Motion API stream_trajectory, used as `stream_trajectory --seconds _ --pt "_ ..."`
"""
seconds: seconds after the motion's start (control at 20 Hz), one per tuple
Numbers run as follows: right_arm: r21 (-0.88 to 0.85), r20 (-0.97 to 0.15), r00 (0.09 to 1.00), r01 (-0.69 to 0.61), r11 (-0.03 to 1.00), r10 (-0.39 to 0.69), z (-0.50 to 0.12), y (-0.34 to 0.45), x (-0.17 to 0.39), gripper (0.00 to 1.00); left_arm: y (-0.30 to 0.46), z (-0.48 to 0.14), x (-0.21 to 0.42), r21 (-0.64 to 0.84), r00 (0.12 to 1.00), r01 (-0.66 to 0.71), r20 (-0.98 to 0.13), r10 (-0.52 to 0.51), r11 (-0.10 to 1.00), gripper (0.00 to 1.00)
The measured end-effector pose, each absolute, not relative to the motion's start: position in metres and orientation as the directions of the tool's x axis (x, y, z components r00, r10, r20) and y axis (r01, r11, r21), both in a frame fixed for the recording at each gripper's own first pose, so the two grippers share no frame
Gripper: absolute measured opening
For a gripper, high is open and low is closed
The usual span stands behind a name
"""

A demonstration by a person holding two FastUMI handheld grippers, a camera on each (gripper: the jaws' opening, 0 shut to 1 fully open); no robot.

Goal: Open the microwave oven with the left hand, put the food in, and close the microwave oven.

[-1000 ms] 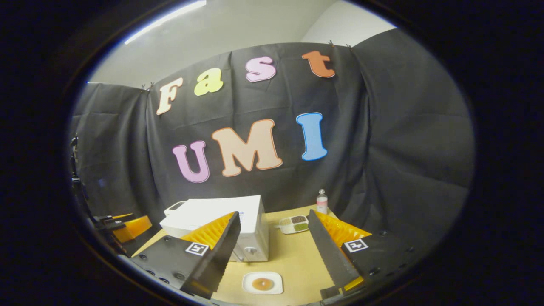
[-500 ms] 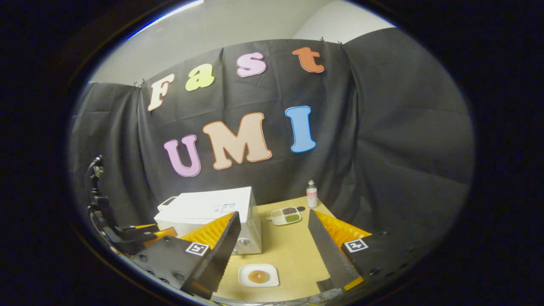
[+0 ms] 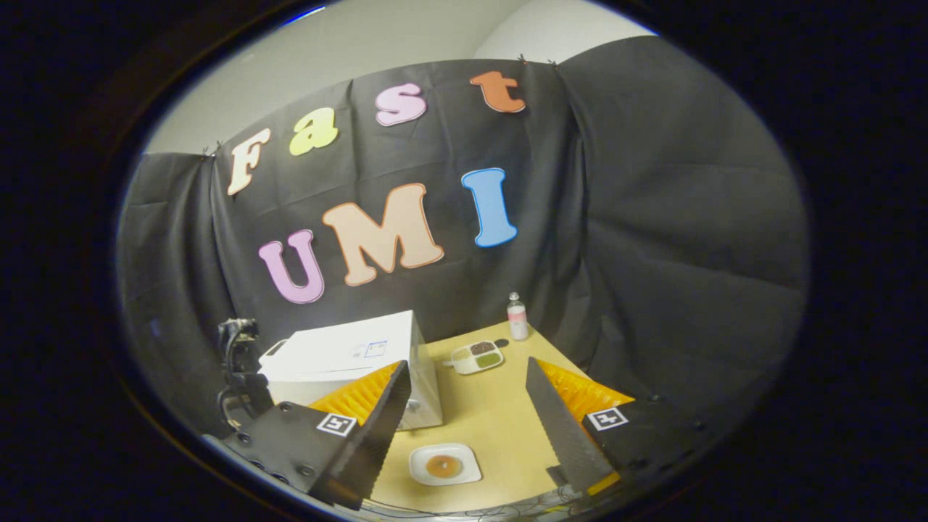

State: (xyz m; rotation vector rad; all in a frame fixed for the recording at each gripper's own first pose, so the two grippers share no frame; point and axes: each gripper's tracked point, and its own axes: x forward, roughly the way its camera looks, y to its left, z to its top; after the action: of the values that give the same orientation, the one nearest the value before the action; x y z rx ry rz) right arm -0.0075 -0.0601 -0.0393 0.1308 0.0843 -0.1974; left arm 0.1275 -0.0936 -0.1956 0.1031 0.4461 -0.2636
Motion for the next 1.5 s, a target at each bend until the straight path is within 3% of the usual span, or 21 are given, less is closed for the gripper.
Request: stream_trajectory --seconds 0.3,0.35,0.6,0.8,1.0,1.1,1.2,1.25,1.3,1.5 --pt "0.143 -0.136 0.955 0.283 0.949 -0.264 -0.056 -0.079 -0.015 0.91 -0.105 -0.243 0.149 0.037 0.797 0.302 -0.558 -0.231 0.952 0.96" --pt "0.139 -0.149 0.948 0.301 0.943 -0.281 -0.061 -0.084 -0.018 0.99 -0.108 -0.249 0.154 0.031 0.789 0.305 -0.568 -0.234 0.952 0.97" --pt "0.152 -0.23 0.922 0.351 0.924 -0.312 -0.091 -0.097 -0.034 0.98 -0.121 -0.278 0.181 0.034 0.756 0.306 -0.616 -0.222 0.951 0.94" --pt "0.19 -0.212 0.921 0.368 0.91 -0.328 -0.085 -0.103 -0.04 0.99 -0.129 -0.299 0.192 0.028 0.713 0.317 -0.666 -0.219 0.948 0.92" --pt "0.189 -0.198 0.913 0.392 0.9 -0.357 -0.081 -0.116 -0.049 0.98 -0.126 -0.311 0.197 0.025 0.695 0.288 -0.693 -0.191 0.957 0.81" --pt "0.187 -0.205 0.907 0.405 0.895 -0.368 -0.084 -0.122 -0.054 0.98 -0.125 -0.314 0.199 0.027 0.69 0.275 -0.702 -0.177 0.961 0.7" --pt "0.186 -0.211 0.903 0.413 0.891 -0.375 -0.086 -0.125 -0.058 0.98 -0.119 -0.318 0.202 0.053 0.683 0.254 -0.716 -0.14 0.966 0.57" --pt "0.187 -0.211 0.902 0.415 0.891 -0.376 -0.086 -0.126 -0.06 0.98 -0.118 -0.322 0.203 0.056 0.669 0.25 -0.731 -0.131 0.967 0.42" --pt "0.187 -0.21 0.903 0.415 0.891 -0.376 -0.087 -0.127 -0.06 0.98 -0.119 -0.321 0.201 0.054 0.662 0.244 -0.739 -0.125 0.968 0.32" --pt "0.189 -0.212 0.902 0.416 0.89 -0.376 -0.089 -0.132 -0.063 0.98 -0.119 -0.322 0.202 0.06 0.675 0.228 -0.729 -0.114 0.972 0.23"
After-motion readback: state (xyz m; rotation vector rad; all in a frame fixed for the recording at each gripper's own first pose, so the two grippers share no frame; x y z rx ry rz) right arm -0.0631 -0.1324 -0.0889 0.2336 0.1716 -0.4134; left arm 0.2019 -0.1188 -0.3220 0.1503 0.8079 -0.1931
